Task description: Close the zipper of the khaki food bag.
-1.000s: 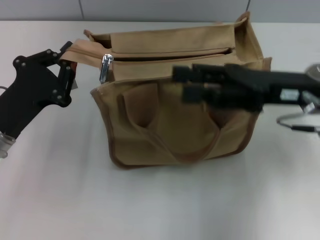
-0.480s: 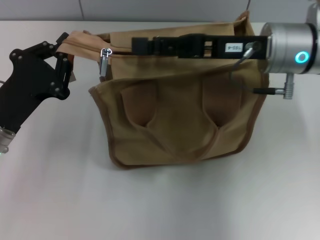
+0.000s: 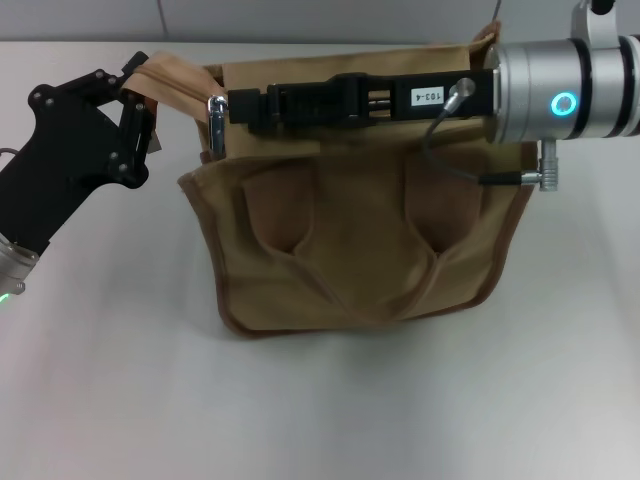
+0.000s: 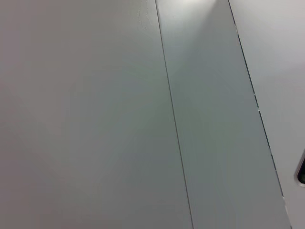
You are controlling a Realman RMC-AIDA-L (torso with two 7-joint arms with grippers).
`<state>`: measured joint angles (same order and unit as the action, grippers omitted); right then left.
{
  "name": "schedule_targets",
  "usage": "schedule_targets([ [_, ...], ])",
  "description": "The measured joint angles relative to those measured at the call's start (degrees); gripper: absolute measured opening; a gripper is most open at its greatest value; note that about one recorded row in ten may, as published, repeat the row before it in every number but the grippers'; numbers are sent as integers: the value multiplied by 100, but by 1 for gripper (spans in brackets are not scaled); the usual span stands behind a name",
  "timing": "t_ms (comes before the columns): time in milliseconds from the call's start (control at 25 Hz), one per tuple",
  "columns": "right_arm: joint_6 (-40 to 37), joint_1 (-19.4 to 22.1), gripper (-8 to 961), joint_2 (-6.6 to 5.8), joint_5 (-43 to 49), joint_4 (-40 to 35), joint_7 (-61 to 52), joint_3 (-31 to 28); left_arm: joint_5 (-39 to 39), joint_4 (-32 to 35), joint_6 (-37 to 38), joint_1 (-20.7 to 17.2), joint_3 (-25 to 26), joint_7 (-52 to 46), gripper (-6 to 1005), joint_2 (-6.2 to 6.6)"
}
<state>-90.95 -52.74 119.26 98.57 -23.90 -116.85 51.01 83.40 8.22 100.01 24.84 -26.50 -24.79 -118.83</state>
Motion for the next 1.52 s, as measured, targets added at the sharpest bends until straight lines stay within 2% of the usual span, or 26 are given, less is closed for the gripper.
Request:
schedule_targets([
  [240, 303, -165, 688, 6, -1, 0, -179, 411, 0, -52, 28, 51, -35, 0, 18, 0],
  [520, 547, -274, 639, 20, -1, -2, -425, 487, 1, -90, 105, 111, -13, 0, 18, -5],
  [640, 615, -302, 411, 20, 6, -32, -575, 580, 2, -114, 136, 134, -10, 0, 18, -7],
  [1120, 684, -357, 369, 10, 9, -198, -992, 707, 11, -138, 155, 451, 3, -32, 19, -20],
  [1520, 816, -271, 308, 10, -17, -219, -958, 705, 7, -135, 178, 493, 14, -140, 19, -17],
])
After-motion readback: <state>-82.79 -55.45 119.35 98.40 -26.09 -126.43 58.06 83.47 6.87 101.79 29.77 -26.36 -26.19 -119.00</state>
